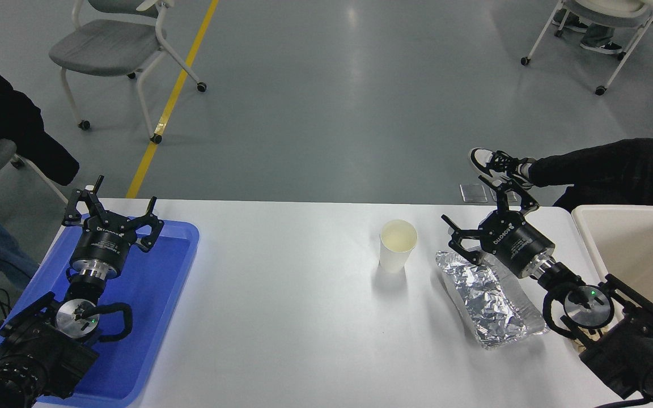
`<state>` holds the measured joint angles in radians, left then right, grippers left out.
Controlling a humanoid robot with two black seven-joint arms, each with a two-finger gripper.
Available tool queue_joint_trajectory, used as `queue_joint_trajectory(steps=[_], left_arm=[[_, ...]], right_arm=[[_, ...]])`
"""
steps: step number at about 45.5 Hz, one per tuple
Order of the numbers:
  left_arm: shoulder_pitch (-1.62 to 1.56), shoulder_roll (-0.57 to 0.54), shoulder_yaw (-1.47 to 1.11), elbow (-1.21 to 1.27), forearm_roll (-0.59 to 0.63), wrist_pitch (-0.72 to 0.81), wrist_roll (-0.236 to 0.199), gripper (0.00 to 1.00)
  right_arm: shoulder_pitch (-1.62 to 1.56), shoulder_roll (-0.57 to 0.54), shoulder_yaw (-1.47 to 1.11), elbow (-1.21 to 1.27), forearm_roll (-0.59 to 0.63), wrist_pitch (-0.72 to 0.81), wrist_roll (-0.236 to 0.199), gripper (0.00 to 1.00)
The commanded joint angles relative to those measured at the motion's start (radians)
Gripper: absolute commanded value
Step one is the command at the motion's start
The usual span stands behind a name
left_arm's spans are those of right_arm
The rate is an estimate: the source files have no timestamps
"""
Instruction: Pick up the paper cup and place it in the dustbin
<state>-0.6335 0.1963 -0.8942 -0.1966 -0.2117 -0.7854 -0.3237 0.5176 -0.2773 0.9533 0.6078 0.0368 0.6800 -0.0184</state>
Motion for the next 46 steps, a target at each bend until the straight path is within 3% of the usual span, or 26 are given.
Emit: queue_joint_trajectory(steps=[1, 40, 46], left_arm=[[0.0, 0.0, 0.0, -0.001, 0.0, 0.0, -0.002, 1.0], [0.0, 0.0, 0.001, -0.001, 0.0, 0.0, 0.0, 1.0], [0.0, 0.0, 0.0, -0.001, 0.0, 0.0, -0.002, 1.0]], right_arm=[[0.001, 0.0, 0.001, -0.002, 0.0, 0.0, 0.0, 1.0], [0.039, -0.007, -0.007, 0.015, -0.02, 0.0, -0.009, 1.0], [0.038, -0.1, -0.033, 0.113, -0.028, -0.01, -0.011, 1.0]])
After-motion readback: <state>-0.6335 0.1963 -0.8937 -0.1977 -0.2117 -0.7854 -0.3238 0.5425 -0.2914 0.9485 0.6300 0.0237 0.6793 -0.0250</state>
